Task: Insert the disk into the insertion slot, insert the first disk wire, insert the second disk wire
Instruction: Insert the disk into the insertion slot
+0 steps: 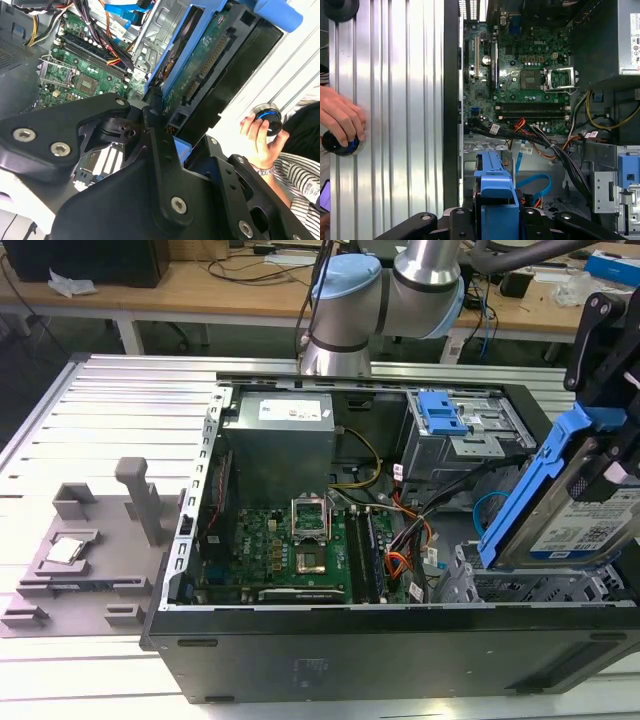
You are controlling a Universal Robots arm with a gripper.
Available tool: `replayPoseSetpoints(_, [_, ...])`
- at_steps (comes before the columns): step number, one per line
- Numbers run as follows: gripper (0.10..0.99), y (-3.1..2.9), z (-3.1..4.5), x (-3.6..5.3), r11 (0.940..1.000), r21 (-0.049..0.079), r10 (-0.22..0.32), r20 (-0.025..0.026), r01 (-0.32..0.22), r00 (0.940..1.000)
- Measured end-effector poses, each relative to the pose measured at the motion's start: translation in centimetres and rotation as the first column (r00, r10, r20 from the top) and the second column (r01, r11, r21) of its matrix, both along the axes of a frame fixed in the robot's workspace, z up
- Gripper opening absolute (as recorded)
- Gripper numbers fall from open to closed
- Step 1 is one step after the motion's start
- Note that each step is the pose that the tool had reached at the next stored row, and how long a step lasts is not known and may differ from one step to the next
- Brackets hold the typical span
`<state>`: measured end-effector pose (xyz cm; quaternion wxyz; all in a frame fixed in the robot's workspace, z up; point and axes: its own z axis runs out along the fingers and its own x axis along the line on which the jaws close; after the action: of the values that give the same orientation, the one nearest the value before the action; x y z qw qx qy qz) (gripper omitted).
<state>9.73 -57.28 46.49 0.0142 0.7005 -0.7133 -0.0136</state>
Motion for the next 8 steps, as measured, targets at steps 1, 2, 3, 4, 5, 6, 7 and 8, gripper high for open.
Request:
replayPoseSetpoints(1, [0.365, 0.04, -0.06, 0.0, 1.0, 0.002, 0.0, 0.0, 0.0, 1.0])
replayPoseSetpoints(2, [0.365, 0.18, -0.13, 0.0, 1.0, 0.005, 0.0, 0.0, 0.0, 1.0])
replayPoseSetpoints(3, [0.365, 0.4, -0.23, 0.01, 1.0, 0.007, 0.0, 0.0, 0.0, 1.0])
replayPoseSetpoints(4, [0.365, 0.54, -0.29, 0.01, 1.0, 0.007, 0.0, 0.0, 0.0, 1.0])
replayPoseSetpoints(5, [0.365, 0.71, -0.37, 0.01, 1.0, 0.008, 0.0, 0.0, 0.0, 1.0])
replayPoseSetpoints(6, [0.365, 0.87, -0.46, 0.02, 1.0, 0.008, 0.0, 0.0, 0.0, 1.0])
replayPoseSetpoints(7, [0.365, 1.04, -0.56, 0.07, 1.0, 0.008, 0.0, -0.0001, 0.0, 1.0])
replayPoseSetpoints(8, [0.365, 1.16, -0.64, 0.12, 1.0, 0.008, 0.0, -0.0001, 0.0, 1.0])
